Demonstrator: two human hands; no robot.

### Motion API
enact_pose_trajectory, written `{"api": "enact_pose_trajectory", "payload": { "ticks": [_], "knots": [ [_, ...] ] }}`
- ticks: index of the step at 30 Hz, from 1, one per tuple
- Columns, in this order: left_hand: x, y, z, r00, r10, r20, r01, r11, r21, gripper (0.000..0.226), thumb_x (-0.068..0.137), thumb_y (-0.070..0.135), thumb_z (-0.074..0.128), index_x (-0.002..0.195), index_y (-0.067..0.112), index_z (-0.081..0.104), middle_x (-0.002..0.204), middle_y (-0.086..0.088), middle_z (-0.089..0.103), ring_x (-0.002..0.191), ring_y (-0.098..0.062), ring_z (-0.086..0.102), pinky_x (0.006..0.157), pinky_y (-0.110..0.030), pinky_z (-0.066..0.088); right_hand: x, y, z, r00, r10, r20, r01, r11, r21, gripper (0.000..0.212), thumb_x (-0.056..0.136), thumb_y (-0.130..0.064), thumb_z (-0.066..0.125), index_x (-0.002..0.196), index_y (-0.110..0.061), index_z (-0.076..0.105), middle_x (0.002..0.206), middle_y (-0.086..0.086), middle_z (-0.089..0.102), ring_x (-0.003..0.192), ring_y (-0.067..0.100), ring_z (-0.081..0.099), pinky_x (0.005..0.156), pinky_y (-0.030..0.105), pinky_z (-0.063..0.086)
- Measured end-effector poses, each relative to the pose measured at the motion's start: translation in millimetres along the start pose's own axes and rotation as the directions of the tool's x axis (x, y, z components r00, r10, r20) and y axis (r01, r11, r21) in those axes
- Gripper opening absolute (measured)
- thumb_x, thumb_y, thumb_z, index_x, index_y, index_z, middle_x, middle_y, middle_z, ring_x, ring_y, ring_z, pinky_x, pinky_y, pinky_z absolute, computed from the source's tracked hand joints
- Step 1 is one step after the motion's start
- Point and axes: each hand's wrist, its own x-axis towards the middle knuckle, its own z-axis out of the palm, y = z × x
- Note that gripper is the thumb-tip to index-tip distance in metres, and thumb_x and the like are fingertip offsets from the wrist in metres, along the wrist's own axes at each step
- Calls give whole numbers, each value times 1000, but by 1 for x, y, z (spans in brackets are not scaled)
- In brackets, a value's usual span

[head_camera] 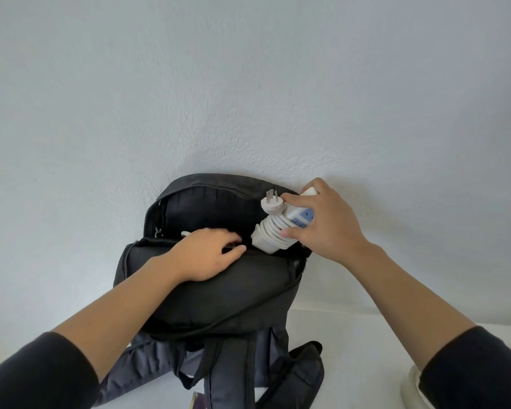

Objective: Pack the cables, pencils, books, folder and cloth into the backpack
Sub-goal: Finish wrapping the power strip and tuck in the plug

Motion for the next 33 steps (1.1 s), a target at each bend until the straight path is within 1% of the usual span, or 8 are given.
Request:
{"api": "enact_pose_trajectory", "payload": {
  "ticks": [3, 8, 12, 17, 20, 26, 29, 33],
  "knots": [
    [-11, -1, 7, 995, -43, 94, 25, 983, 181, 79, 87, 77, 2, 138, 47, 55, 136, 18, 62, 128, -9, 53, 113, -43, 27, 4, -9, -5, 995, -41, 92, 53, 990, -133, 57, 79, -45, 83, 132, -48, 61, 113, -10, 39, 104, 16, 42, 79, 29, 42],
    [-21, -6, 7, 993, -56, 105, 29, 971, 237, 68, 91, 79, 7, 146, 57, 39, 151, 27, 44, 132, -8, 44, 109, -41, 23, 20, -30, -4, 978, -114, 172, 154, 959, -236, 56, 81, -44, 81, 134, -45, 61, 112, -8, 36, 102, 15, 36, 75, 31, 40],
    [-20, -10, 6, 990, -24, 137, -4, 980, 201, 62, 91, 80, 8, 142, 58, 37, 166, 20, 23, 148, -8, 26, 113, -46, 18, 27, -30, -8, 988, -103, 118, 122, 977, -175, 55, 79, -45, 82, 131, -45, 64, 114, -6, 43, 104, 16, 42, 78, 31, 42],
    [-16, -10, 5, 978, -42, 205, 2, 981, 192, 64, 90, 81, 6, 140, 54, 36, 147, 21, 49, 136, -9, 42, 106, -44, 23, 19, -34, 1, 988, -128, 82, 141, 973, -184, 51, 81, -42, 81, 129, -43, 66, 118, -4, 44, 109, 19, 43, 82, 36, 50],
    [-25, -10, 7, 987, -29, 161, -2, 982, 190, 68, 87, 83, 2, 139, 57, 36, 137, 21, 52, 127, -8, 44, 105, -42, 25, 13, -33, 11, 986, -137, 97, 153, 971, -183, 50, 82, -40, 80, 130, -43, 64, 122, -3, 43, 111, 21, 41, 80, 37, 51],
    [-34, -13, 11, 992, -19, 126, -1, 988, 155, 72, 84, 85, 1, 140, 58, 37, 141, 25, 49, 128, -6, 43, 108, -39, 26, 14, -37, 38, 878, -115, 465, 272, 919, -286, 44, 89, -22, 67, 130, -39, 66, 108, -3, 36, 109, 24, 41, 73, 34, 38],
    [-38, -16, 13, 994, -25, 105, 10, 990, 144, 71, 86, 83, 4, 143, 57, 37, 145, 26, 48, 127, -5, 45, 110, -37, 25, 15, -25, 50, 876, -97, 473, 207, 960, -188, 44, 86, -16, 73, 127, -31, 66, 106, -4, 37, 102, 21, 42, 76, 34, 45],
    [-40, -17, 18, 997, -34, 66, 24, 989, 149, 70, 87, 82, 6, 144, 54, 37, 149, 26, 48, 130, -6, 45, 110, -37, 25, 3, -11, 64, 889, -89, 449, -2, 980, 198, 44, 88, -7, 72, 125, -25, 56, 125, -4, 47, 112, 19, 52, 99, 35, 48]
  ]
}}
